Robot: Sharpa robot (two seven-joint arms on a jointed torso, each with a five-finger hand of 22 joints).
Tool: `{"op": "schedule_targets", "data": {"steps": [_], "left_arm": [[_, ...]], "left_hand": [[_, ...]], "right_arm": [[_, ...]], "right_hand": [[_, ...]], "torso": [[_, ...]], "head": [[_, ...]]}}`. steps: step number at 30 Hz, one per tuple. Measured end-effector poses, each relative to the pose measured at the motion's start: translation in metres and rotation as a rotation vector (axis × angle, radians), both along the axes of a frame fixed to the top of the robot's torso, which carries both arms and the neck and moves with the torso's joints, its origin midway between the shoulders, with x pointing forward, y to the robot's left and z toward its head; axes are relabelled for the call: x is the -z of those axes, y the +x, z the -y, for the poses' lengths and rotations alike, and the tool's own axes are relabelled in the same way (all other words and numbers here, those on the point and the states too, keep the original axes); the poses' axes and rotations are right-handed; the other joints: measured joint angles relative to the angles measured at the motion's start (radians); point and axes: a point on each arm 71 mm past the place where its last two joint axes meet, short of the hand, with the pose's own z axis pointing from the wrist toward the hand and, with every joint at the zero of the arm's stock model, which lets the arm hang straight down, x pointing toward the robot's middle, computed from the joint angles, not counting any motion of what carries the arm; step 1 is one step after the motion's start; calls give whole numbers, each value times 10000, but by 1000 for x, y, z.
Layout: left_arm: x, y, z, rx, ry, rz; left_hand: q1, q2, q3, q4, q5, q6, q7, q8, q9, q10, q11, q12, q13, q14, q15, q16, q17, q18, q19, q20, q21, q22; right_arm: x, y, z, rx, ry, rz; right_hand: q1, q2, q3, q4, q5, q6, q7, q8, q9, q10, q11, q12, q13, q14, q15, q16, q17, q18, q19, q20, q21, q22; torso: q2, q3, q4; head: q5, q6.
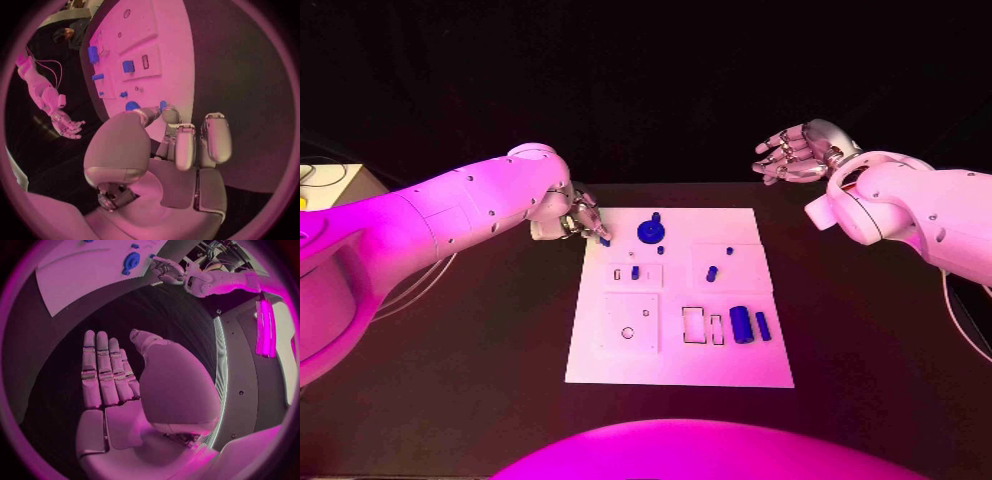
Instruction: Assemble the parts on the task board
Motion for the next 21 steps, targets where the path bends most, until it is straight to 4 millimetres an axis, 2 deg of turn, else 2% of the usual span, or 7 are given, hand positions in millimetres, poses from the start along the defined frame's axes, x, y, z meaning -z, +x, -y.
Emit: {"op": "schedule_targets", "data": {"steps": [2, 4, 11, 13, 15, 17, 21], "left_arm": [[0, -1, 0, -38, -90, -27], [0, -1, 0, -67, -182, -49], [-2, -6, -2, -226, -658, -117], [-2, -8, -3, -279, -824, -137], [-3, -11, -4, -314, -972, -155], [-4, -14, -4, -319, -1142, -166], [-6, -23, -3, -263, -1421, -135]], "left_hand": [[-97, -97, 246, 86, 19, -2, 1, 154, 167, 24, -24, 0, -1, 0, 0, 0, 0, 0, 0, 0, 0, 12], [-332, -221, 608, 20, 40, -2, 2, 287, 356, 73, -3, 0, -20, 0, 0, 0, 0, 0, 0, 0, 0, 24], [-728, -227, 849, -46, 41, -15, 17, 457, 616, 198, -14, 0, 31, -1, 1, 0, 0, 0, 0, 0, 6, 64], [-927, -290, 1331, -485, 41, -15, 19, 499, 638, 197, -15, -1, 81, -1, 1, 0, 0, -1, 0, 0, 42, 92], [-1226, -418, 1424, -414, 359, 3, 33, 661, 798, 253, -70, -1, 124, -1, 1, 0, 0, 0, 43, -43, 42, 137], [-1387, -511, 1795, -730, 529, 45, -2, 691, 859, 290, -103, 40, 170, -1, 1, 0, 0, 0, 77, -30, 111, 173], [-1570, -483, 1796, -731, 843, 100, -25, 785, 980, 413, -123, 106, 292, 0, -69, 0, 0, 0, 145, -70, 164, 279]], "right_arm": [[0, 0, 0, 3, -1, 0], [0, 0, 0, 3, -1, 0], [0, 0, -1, -31, 9, 10], [0, 0, -1, -28, 8, 12], [0, 0, -1, -24, 7, 14], [0, 0, 0, -13, 4, 13], [1, 0, 1, 5, 0, 6]], "right_hand": [[0, 0, 0, 0, 0, 0, 0, 0, 0, 0, 0, 0, -13, 0, 0, -42, 0, 0, 0, 0, 0, -15], [0, 0, 0, 0, 55, 0, 0, 0, -9, 0, 0, -38, -27, 0, 0, -59, -13, 0, 0, 0, 0, -30], [0, 0, 27, -26, 56, 0, 0, -39, -9, 28, 28, -38, -49, 0, 0, -59, -24, -1, 0, 0, 0, -55], [0, 0, 27, -27, 56, 0, -1, -39, -9, 28, 28, -38, -49, 0, 0, -59, -24, 0, 0, 0, 0, -55], [0, 0, 27, -27, 116, 0, -1, -39, -9, 28, 28, -38, -62, 0, 0, -59, -24, 0, 0, 0, 0, -68], [0, 0, 26, -26, 117, 0, -1, -39, -9, 28, 28, -38, -62, 0, 0, -59, -24, 0, 0, 0, 0, -68], [1, 0, 26, -26, 117, 0, -1, -39, -9, 28, 28, -38, -62, 0, 0, -59, -24, -1, 0, 0, 0, -68]], "torso": [[0, -1, -1], [0, -2, 0], [3, 0, 5], [1, 0, 8], [-2, 6, 10], [-6, 5, 10], [-9, 7, 15]], "head": [[1, -11], [1, -19], [-9, -42], [-15, -46], [-17, -56], [-24, -64], [-36, -76]]}}
